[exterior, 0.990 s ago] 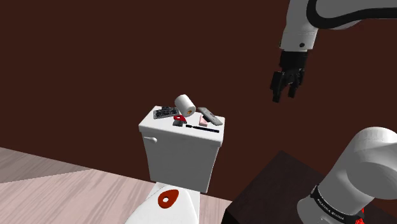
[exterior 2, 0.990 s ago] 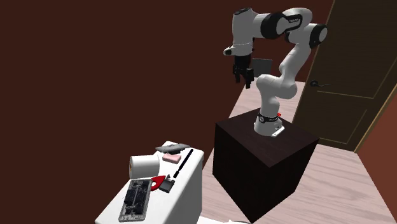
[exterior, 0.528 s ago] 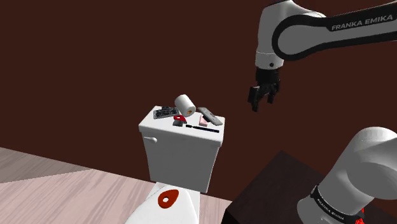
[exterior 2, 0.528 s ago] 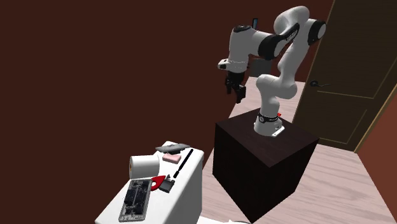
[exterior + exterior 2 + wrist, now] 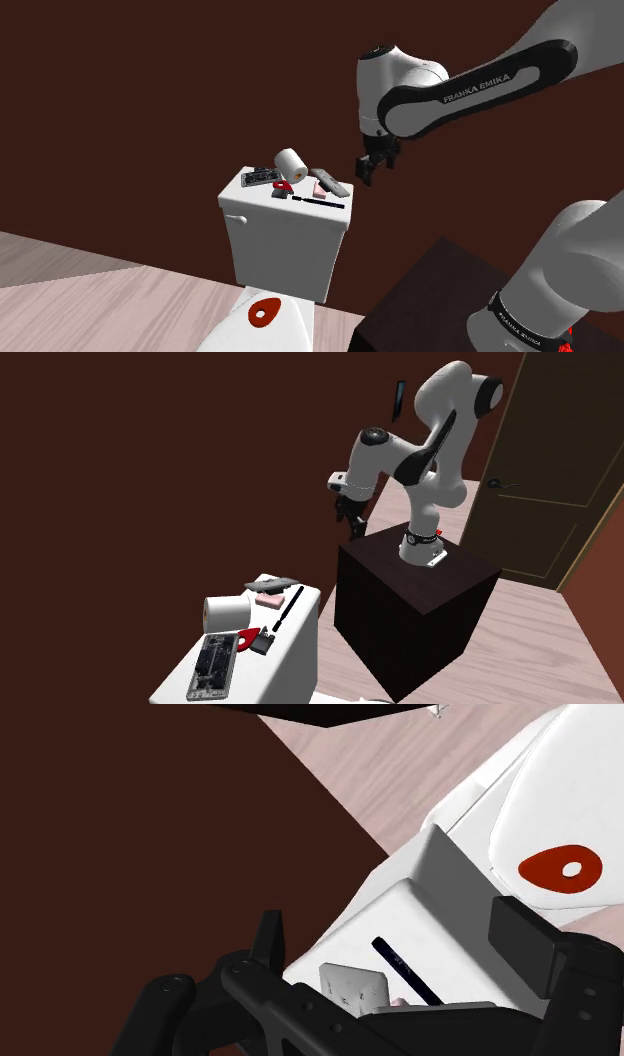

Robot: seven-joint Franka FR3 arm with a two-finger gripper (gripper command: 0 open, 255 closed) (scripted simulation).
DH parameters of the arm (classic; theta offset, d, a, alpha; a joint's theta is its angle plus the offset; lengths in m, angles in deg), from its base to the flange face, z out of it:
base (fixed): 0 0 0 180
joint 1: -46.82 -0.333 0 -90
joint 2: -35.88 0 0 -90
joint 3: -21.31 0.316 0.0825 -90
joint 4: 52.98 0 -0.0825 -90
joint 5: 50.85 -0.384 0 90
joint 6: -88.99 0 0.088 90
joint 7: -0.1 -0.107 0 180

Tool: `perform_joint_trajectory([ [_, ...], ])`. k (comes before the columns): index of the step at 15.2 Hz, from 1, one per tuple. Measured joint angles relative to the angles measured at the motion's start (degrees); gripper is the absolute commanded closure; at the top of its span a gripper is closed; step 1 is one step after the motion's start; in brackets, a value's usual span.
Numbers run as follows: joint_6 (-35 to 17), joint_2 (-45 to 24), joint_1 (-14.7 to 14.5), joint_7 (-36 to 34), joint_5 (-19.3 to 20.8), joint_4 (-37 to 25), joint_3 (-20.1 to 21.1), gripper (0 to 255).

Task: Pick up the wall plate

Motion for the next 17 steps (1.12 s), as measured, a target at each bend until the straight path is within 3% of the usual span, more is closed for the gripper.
perform_joint_trajectory([
  [8, -6.5, -18.7, 1.7, -13.5, 18.3, -8.3, 3.5, 0],
  [17, -3.7, -40.7, -2.2, -25.3, 38.1, -25.3, 0.9, 0],
])
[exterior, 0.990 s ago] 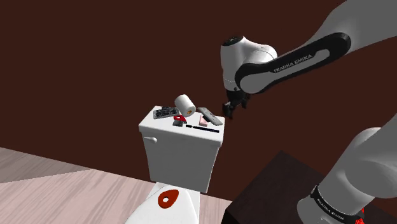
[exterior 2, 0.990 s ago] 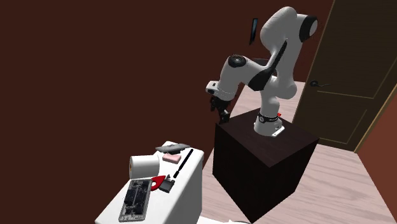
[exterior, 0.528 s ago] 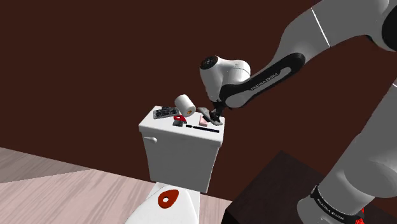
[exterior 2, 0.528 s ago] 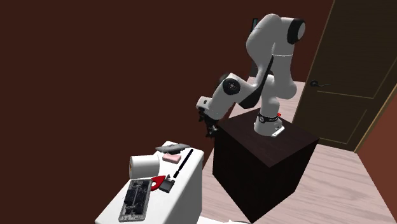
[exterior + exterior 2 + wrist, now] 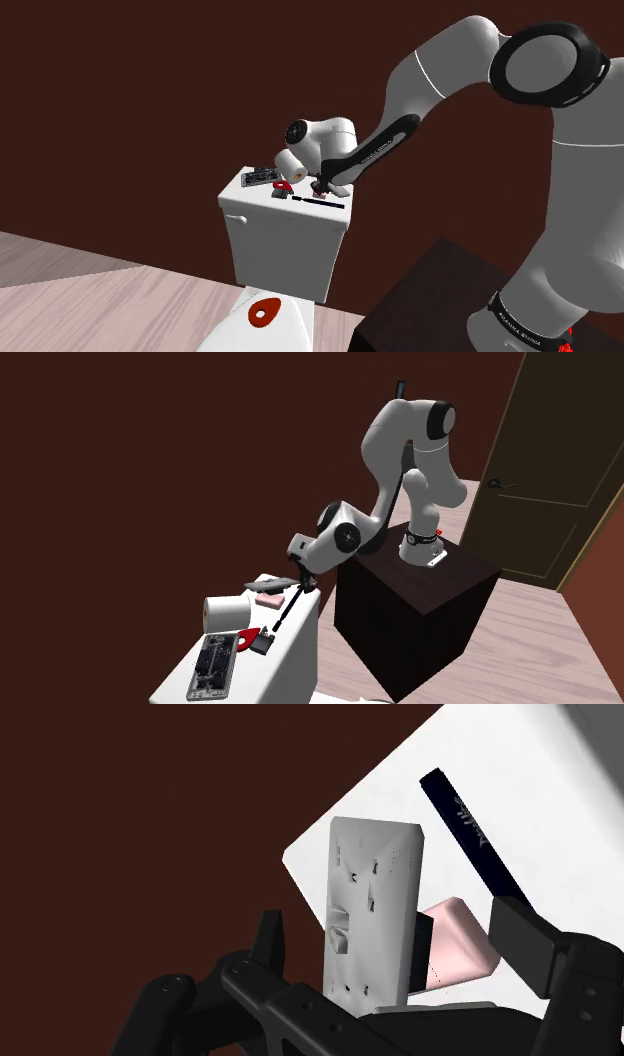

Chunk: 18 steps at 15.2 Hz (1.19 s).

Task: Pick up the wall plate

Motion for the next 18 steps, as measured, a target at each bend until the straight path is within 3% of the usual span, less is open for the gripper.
perform_joint_trajectory([
  [8, -1.5, -6.0, -1.0, -3.9, 3.9, -2.4, -1.4, 0],
  [9, -1.7, -6.3, -1.0, -4.1, 4.1, -2.4, -1.4, 255],
  [18, -1.9, -6.4, -1.0, -4.3, 4.3, -2.4, -1.5, 255],
])
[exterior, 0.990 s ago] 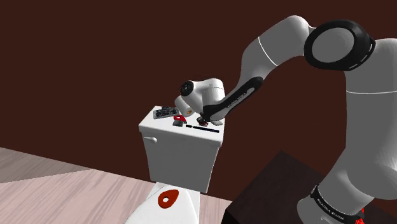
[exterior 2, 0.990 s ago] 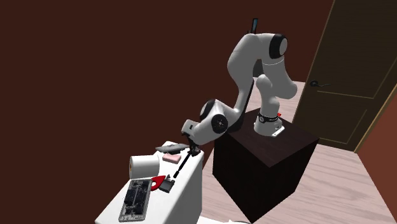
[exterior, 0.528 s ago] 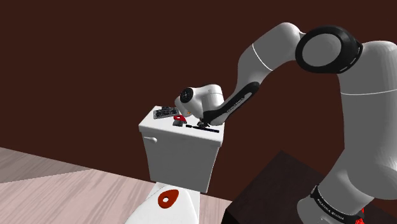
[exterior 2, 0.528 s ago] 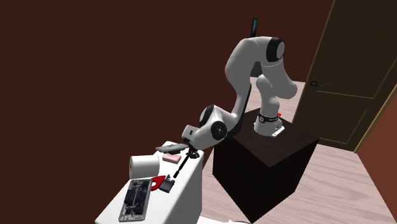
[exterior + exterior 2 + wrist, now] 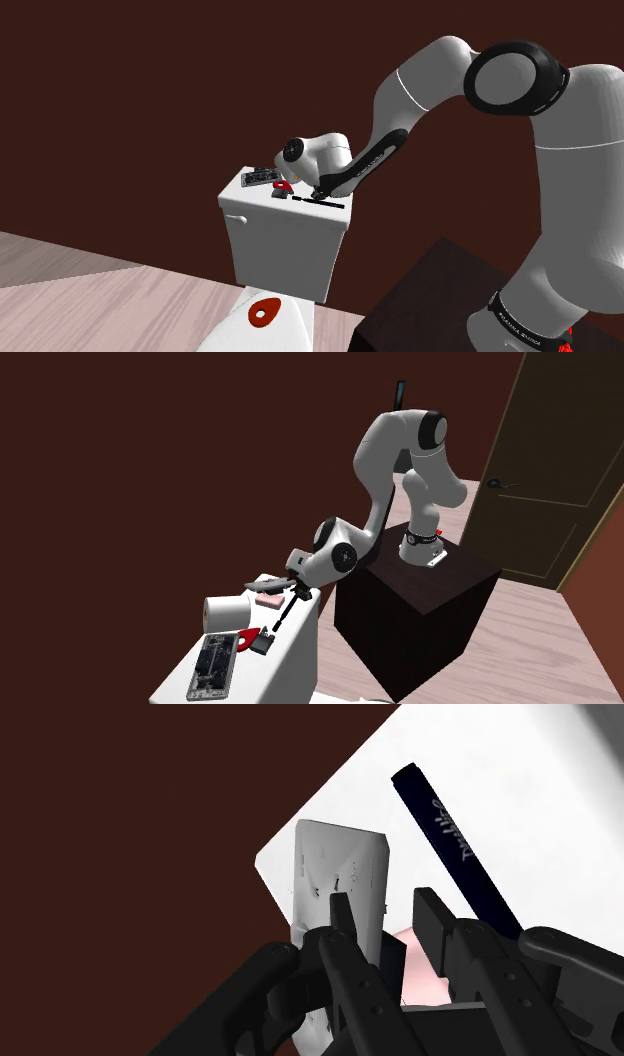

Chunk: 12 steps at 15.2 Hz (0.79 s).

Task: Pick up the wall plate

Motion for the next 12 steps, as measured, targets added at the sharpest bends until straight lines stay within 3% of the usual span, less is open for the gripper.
perform_joint_trajectory([
  [12, 2.9, 5.8, 0.6, 4.5, -3.1, 0.9, 1.1, 255],
])
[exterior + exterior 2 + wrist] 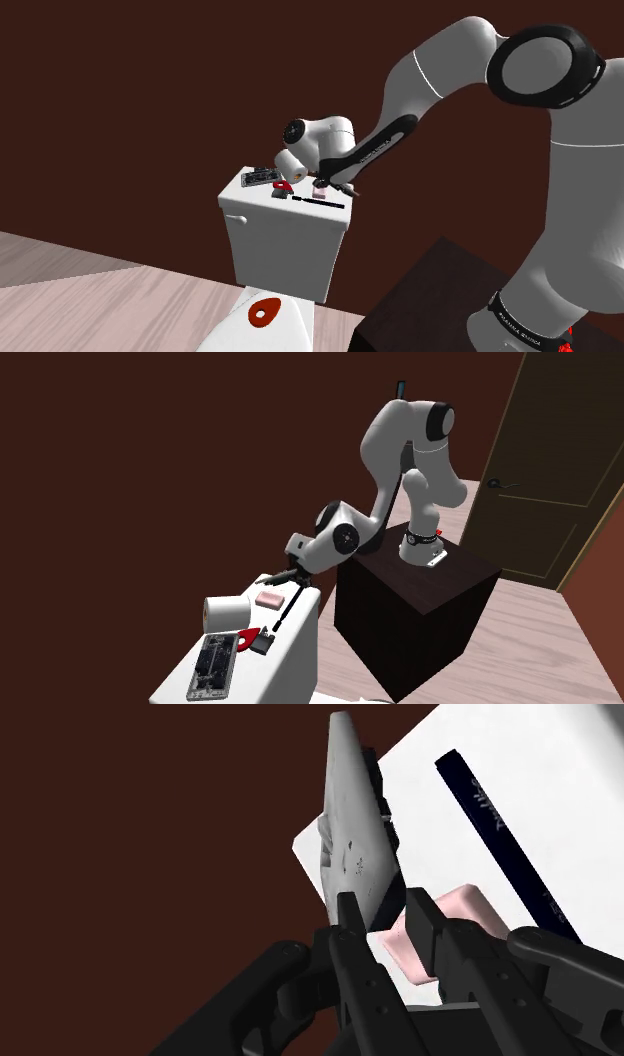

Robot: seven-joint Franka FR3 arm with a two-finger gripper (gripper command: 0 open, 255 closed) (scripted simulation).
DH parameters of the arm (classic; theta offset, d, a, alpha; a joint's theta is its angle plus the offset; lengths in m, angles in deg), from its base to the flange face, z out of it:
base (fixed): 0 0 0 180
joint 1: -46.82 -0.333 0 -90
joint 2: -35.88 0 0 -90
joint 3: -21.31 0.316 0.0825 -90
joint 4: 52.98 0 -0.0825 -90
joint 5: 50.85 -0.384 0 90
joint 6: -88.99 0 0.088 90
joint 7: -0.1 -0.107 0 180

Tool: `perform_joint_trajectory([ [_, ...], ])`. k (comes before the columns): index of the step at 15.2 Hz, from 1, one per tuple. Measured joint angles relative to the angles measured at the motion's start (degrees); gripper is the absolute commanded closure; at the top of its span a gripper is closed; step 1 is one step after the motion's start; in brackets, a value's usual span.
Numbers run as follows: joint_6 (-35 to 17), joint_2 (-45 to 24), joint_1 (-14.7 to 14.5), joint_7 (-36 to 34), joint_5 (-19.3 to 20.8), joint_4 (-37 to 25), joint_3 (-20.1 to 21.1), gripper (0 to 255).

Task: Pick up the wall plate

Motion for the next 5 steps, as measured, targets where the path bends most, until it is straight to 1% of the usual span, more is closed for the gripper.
perform_joint_trajectory([
  [5, 1.5, 2.3, 0.2, 2.2, -1.4, -0.2, 0.4, 255],
])
